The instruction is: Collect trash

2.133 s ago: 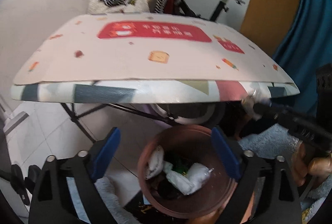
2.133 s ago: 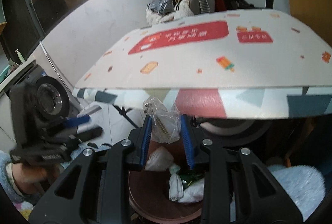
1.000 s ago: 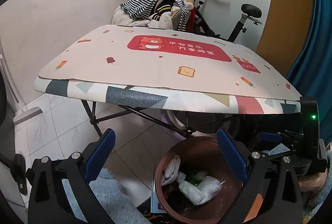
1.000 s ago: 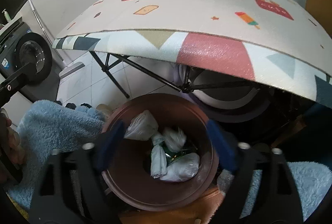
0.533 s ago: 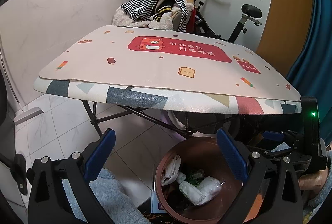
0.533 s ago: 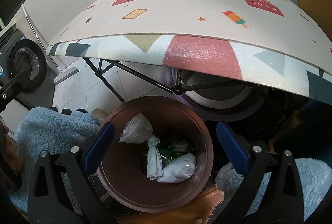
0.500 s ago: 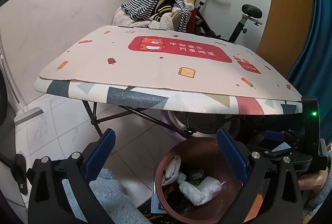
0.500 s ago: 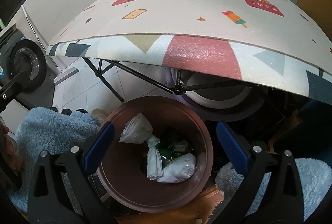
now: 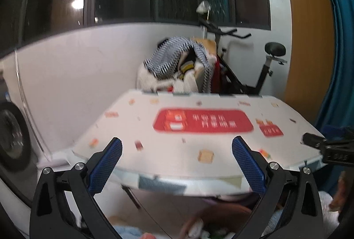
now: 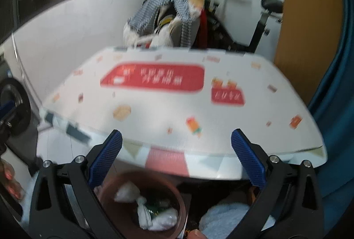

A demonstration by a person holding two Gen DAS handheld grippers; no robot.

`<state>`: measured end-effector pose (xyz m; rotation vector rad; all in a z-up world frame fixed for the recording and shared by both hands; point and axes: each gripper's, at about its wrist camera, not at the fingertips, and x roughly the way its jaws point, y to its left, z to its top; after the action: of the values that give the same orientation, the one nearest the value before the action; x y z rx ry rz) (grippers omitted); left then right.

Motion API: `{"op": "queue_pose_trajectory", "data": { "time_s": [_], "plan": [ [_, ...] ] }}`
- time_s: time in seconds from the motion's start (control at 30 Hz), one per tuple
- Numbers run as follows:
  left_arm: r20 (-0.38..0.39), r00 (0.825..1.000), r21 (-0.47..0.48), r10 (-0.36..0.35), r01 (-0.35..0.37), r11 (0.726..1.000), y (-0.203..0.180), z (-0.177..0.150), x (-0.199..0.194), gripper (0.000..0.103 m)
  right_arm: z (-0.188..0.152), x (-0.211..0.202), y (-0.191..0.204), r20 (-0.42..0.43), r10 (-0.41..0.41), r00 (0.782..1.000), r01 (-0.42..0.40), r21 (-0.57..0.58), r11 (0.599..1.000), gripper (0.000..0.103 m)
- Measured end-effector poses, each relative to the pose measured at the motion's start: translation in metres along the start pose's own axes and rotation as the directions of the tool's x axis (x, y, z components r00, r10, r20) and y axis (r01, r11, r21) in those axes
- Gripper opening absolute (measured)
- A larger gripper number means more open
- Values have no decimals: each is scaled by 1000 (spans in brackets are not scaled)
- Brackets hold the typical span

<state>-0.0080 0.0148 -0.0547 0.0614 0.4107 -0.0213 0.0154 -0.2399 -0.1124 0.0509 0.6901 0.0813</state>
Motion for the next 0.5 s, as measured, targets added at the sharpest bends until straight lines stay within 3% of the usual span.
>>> {"op": "queue_pose_trajectory", "data": {
  "time_s": [0.23, 0.5],
  "plan": [
    [46, 999, 14, -24, 24, 1000, -12, 38, -24, 97, 34, -53, -4, 103, -17, 995, 15, 15, 1000, 97],
    [74, 997, 46, 4, -7, 999, -22, 50, -41, 97, 39, -73, -1, 131, -14, 991, 10, 26, 1000, 97]
  ]
}}
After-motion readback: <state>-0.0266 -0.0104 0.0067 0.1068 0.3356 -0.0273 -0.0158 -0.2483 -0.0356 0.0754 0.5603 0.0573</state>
